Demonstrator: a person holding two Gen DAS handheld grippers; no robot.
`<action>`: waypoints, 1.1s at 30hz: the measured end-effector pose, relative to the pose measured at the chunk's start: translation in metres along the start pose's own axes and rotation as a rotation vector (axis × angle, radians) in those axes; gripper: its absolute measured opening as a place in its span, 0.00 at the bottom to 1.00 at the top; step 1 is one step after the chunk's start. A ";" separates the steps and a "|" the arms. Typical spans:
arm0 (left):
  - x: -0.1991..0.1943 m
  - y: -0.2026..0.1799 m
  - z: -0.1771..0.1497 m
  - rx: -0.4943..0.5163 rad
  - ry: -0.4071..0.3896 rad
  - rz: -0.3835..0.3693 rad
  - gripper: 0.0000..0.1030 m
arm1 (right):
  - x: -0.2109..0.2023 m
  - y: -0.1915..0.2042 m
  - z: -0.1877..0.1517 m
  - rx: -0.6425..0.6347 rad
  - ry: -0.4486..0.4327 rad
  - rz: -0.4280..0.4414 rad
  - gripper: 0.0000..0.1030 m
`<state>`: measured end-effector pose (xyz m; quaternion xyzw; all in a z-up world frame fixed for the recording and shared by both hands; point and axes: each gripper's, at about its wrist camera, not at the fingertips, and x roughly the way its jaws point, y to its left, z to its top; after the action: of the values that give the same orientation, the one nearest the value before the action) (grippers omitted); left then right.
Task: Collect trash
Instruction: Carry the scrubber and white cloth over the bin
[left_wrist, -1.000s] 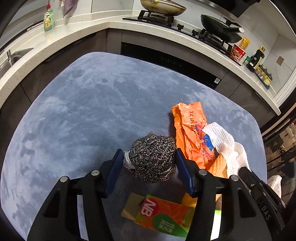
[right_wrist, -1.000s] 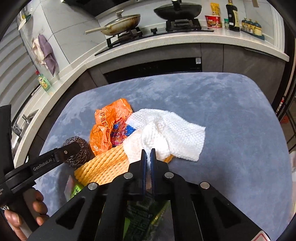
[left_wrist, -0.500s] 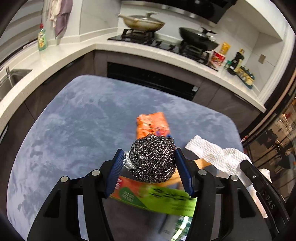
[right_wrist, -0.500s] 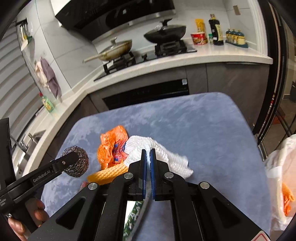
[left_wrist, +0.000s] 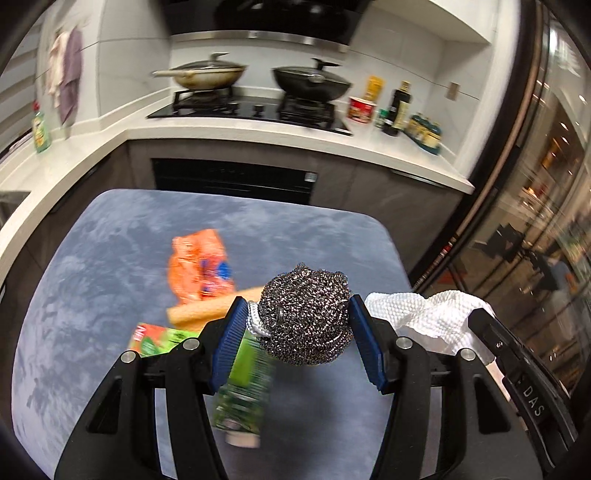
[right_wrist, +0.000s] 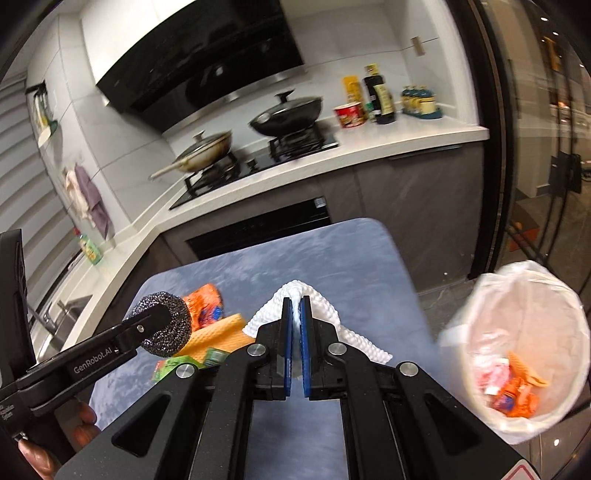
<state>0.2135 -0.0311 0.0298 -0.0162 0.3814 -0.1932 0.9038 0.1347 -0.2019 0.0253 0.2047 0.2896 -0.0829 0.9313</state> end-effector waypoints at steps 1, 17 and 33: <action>-0.002 -0.011 -0.002 0.015 0.000 -0.009 0.52 | -0.007 -0.007 0.000 0.008 -0.007 -0.008 0.04; -0.006 -0.157 -0.044 0.201 0.032 -0.127 0.52 | -0.093 -0.140 -0.013 0.149 -0.089 -0.152 0.04; 0.023 -0.255 -0.082 0.349 0.108 -0.182 0.52 | -0.113 -0.239 -0.031 0.274 -0.076 -0.250 0.04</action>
<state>0.0856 -0.2657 0.0010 0.1166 0.3871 -0.3377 0.8500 -0.0386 -0.3999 -0.0124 0.2888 0.2633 -0.2445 0.8874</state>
